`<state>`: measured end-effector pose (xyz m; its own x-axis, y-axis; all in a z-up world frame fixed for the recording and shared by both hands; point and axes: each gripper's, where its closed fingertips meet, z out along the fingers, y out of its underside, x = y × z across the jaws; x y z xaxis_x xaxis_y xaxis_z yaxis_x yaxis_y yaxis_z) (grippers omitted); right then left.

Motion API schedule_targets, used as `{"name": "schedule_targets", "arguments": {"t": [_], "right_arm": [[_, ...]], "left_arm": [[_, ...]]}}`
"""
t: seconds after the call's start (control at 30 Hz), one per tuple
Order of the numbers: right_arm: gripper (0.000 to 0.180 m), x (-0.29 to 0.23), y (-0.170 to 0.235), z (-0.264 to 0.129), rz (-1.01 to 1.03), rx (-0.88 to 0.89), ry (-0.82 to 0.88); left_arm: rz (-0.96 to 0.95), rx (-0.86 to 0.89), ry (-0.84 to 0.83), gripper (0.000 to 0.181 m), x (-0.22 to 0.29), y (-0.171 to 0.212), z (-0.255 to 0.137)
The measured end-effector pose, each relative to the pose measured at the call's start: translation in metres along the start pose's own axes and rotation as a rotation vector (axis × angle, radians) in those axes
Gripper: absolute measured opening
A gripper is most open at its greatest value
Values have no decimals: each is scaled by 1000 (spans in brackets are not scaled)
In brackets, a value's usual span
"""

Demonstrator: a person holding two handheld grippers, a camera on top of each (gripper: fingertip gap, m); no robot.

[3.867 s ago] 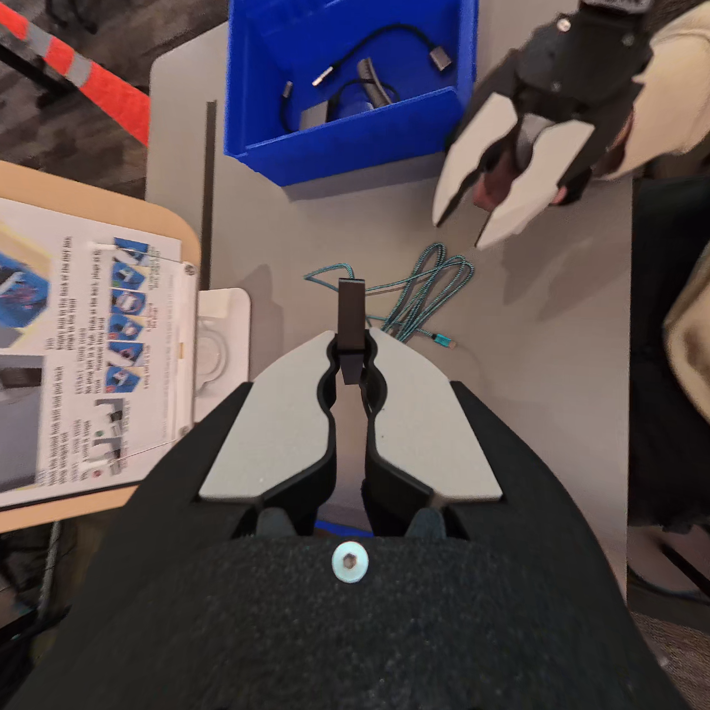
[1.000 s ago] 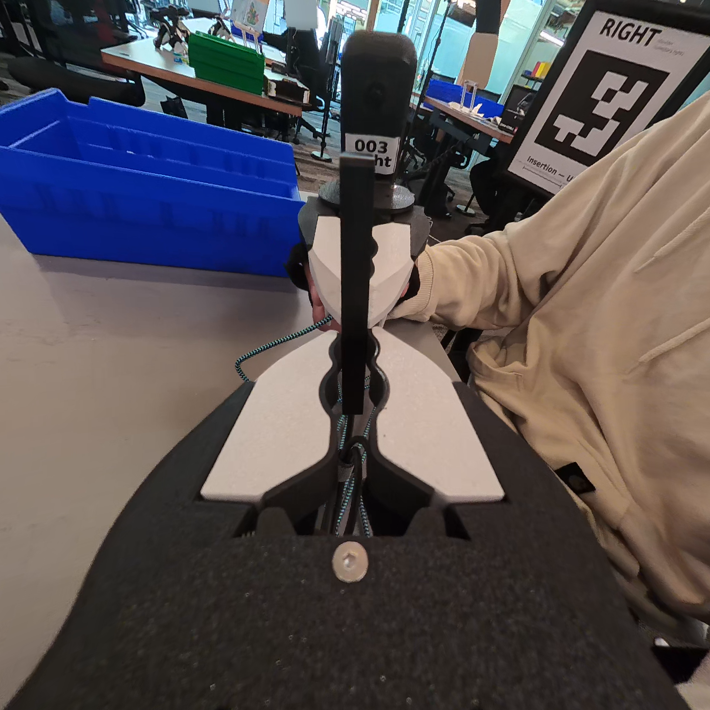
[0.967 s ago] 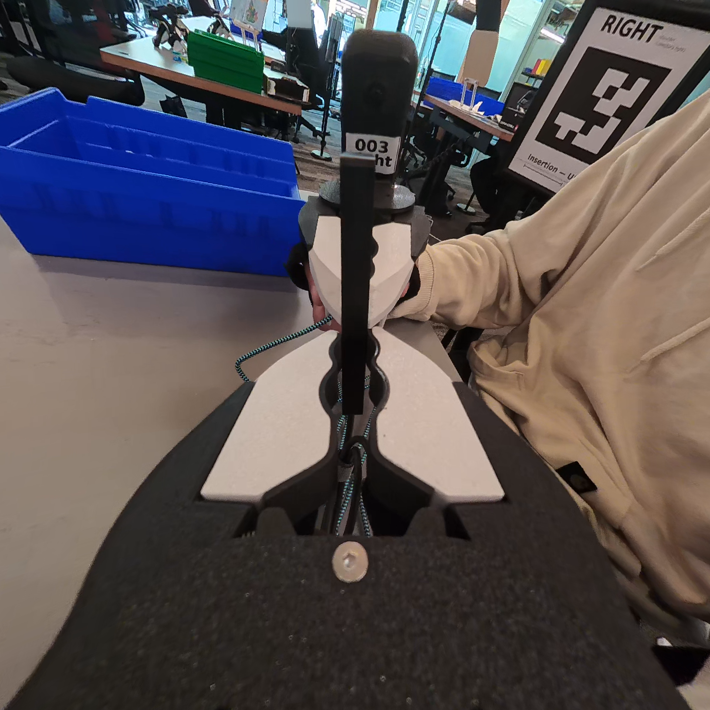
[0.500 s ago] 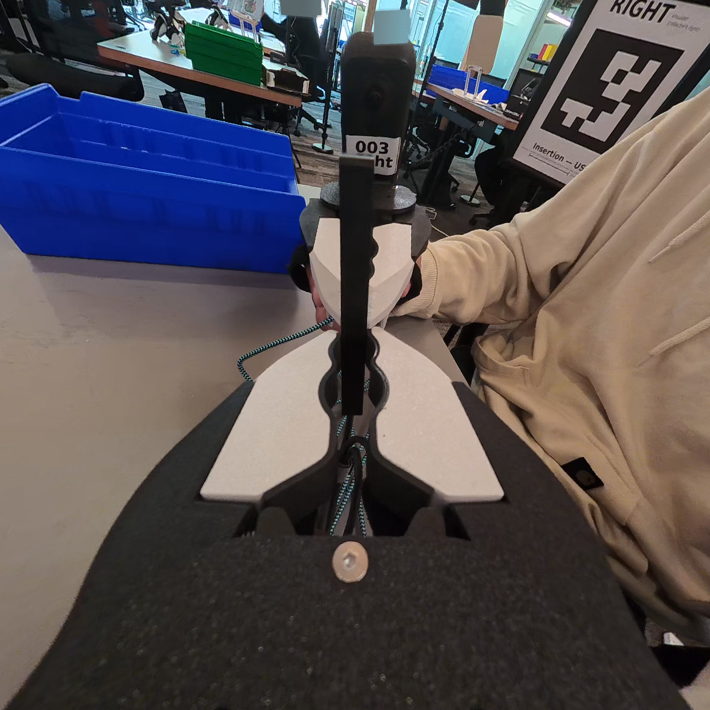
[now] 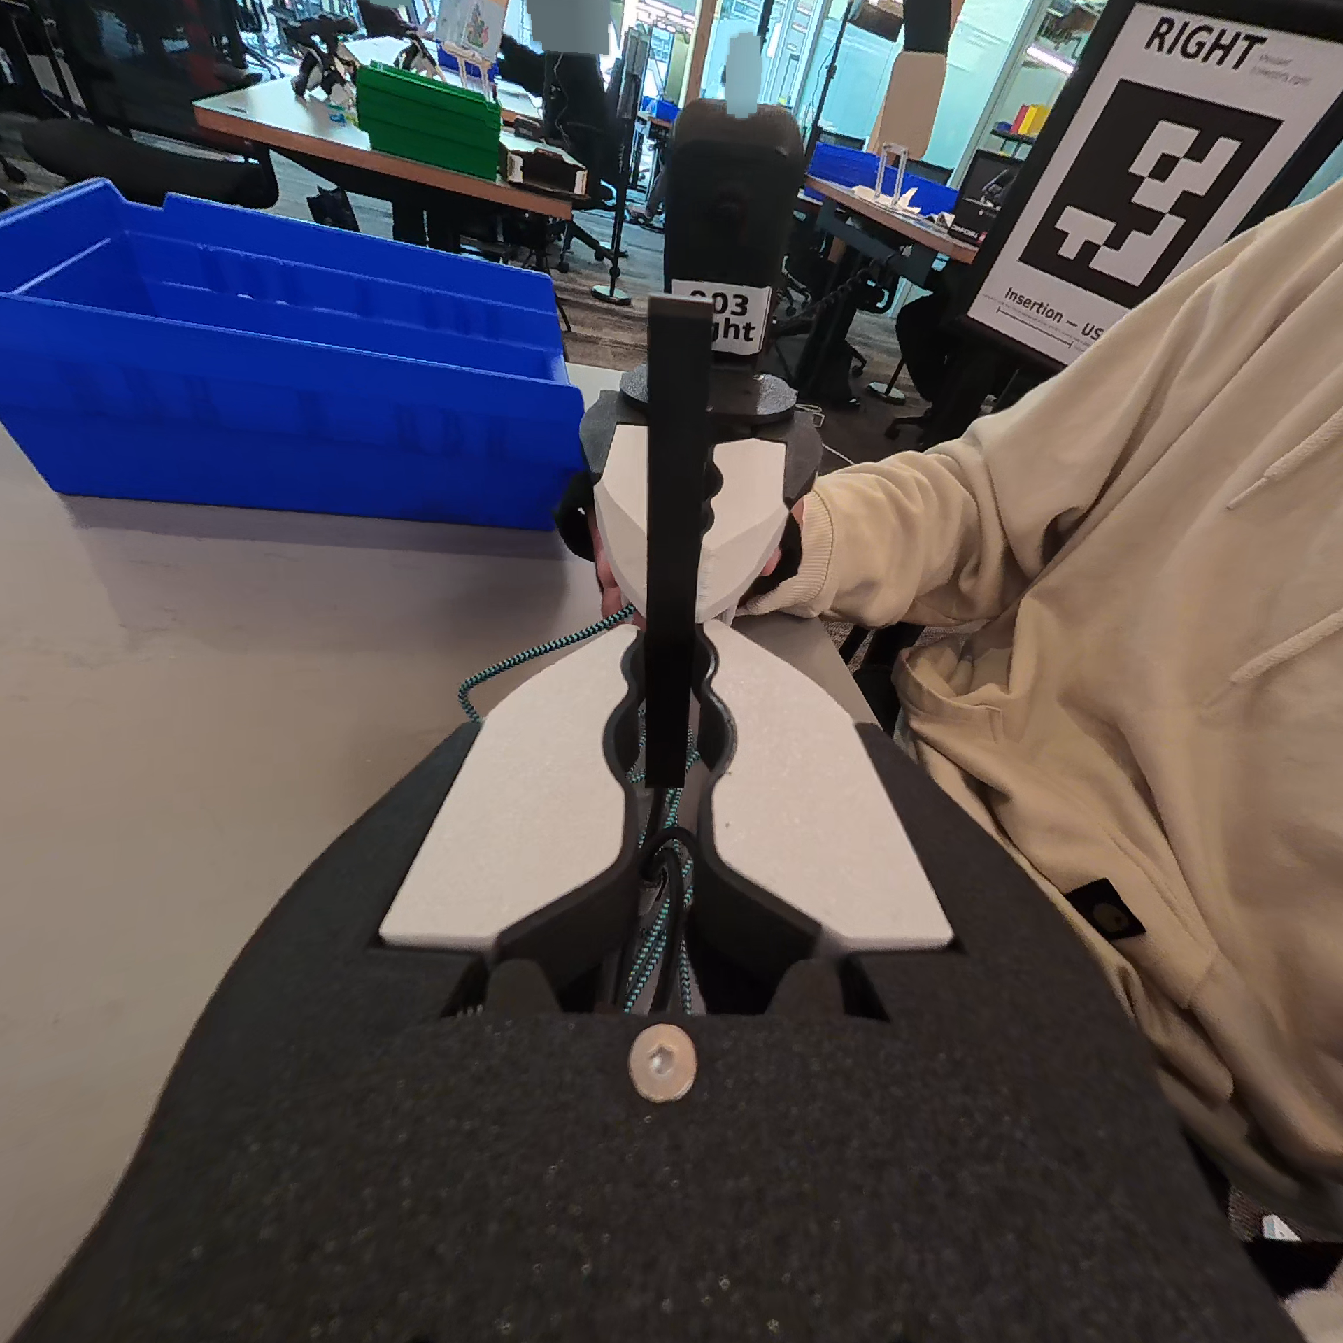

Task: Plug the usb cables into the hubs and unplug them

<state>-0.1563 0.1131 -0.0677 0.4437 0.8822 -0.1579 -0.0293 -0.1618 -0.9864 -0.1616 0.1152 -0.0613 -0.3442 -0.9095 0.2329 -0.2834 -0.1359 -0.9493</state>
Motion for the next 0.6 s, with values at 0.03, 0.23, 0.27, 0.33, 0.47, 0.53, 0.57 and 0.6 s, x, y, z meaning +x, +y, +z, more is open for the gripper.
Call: {"name": "schedule_targets", "arguments": {"t": [0.03, 0.23, 0.27, 0.33, 0.47, 0.53, 0.57, 0.6], "right_arm": [[7, 0, 0, 0, 6, -1, -4], [7, 0, 3, 0, -5, -15, 2], [7, 1, 3, 0, -7, -16, 5], [7, 1, 2, -1, -5, -9, 4], [6, 24, -13, -36, 58, 92, 58], [6, 30, -17, -45, 51, 113, 80], [6, 31, -17, -45, 48, 110, 88], [6, 30, -17, -44, 46, 110, 83]], "left_arm": [[-2, -1, 1, 11, 0, 0, 0], [-11, -8, 5, 11, -1, 2, 1], [-10, -6, 4, 11, -1, 2, 1], [-10, 0, 2, 10, -1, 0, -2], [-21, 333, -34, 10, -1, -42, -85], [4, 295, -100, 10, 0, -35, -95], [7, 293, -100, 10, 2, -35, -92], [11, 288, -82, 10, 6, -37, -87]]}}
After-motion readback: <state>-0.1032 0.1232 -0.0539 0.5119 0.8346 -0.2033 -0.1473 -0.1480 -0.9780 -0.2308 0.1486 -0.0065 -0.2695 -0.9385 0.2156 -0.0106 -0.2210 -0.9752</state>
